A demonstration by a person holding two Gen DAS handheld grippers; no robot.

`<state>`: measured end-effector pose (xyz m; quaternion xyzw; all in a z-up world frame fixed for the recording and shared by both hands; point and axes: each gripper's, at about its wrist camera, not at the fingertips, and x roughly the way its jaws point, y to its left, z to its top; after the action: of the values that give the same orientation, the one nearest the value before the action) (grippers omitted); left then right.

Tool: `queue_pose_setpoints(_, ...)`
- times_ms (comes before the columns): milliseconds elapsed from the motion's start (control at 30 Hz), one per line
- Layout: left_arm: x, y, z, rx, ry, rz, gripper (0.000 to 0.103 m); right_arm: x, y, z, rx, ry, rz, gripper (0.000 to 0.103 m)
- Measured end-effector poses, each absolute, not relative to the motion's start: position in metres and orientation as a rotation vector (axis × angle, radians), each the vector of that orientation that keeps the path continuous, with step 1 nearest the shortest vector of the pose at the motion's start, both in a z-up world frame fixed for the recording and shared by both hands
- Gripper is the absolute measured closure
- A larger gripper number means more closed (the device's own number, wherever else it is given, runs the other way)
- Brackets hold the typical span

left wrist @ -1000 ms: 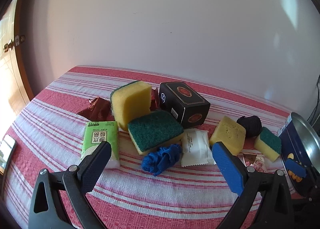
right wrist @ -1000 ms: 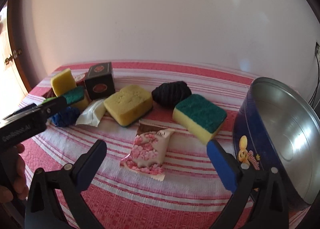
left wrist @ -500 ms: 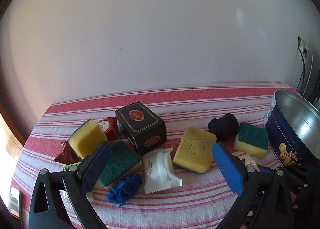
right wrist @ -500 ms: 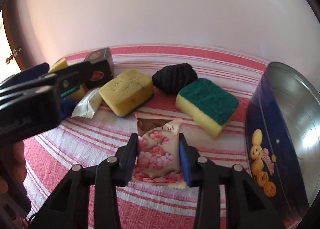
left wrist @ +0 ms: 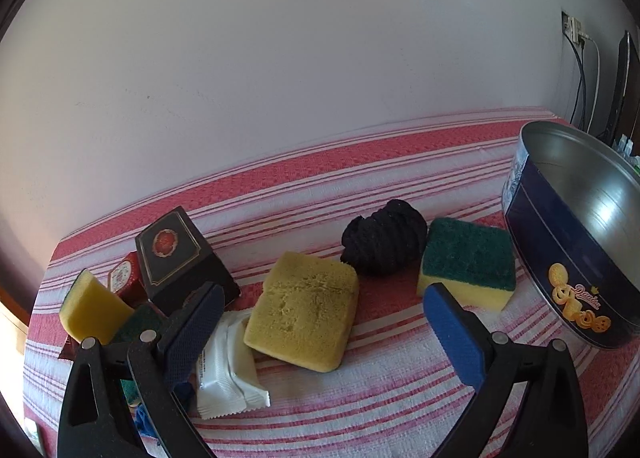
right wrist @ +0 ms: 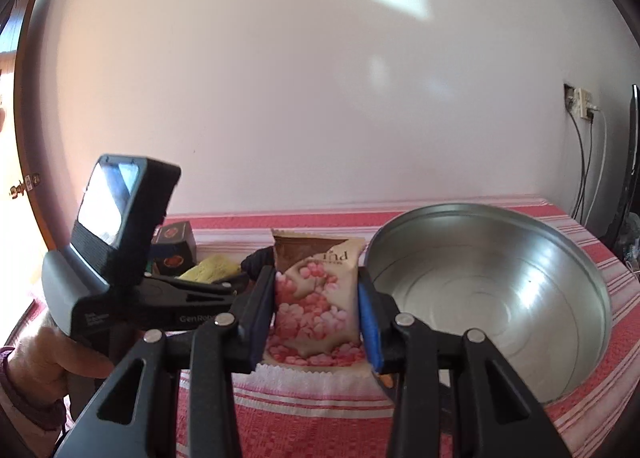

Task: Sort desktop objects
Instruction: 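Lift the snack packet with the right gripper while the left gripper grasps the yellow-green sponge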

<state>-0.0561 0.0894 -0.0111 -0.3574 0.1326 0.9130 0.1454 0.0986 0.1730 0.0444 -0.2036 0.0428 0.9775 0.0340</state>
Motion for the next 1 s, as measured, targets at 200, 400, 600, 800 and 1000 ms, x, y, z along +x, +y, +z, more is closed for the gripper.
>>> queue_pose_setpoints(200,-0.074,0.087,-0.031,-1.158,0.436,2.624,0.02,0.099,0.187,0.055,-0.561,0.131,2.965,0.063)
queue_pose_setpoints(400,-0.078,0.069,-0.033,-1.217,0.326,2.609,0.02,0.097,0.193,0.051,-0.567,0.169,2.963,0.063)
queue_pose_setpoints(600,-0.085,0.054,-0.035,-1.258,0.211,2.571,0.019,0.087,0.19,0.041,-0.55,0.122,2.958,0.062)
queue_pose_setpoints(800,-0.079,0.042,-0.03,-1.227,0.197,2.608,0.06,0.089,0.18,0.041,-0.514,0.07,2.956,0.062)
queue_pose_setpoints(1000,-0.075,0.022,-0.027,-1.231,0.066,2.603,0.072,0.093,0.179,0.041,-0.474,0.068,2.942,0.062)
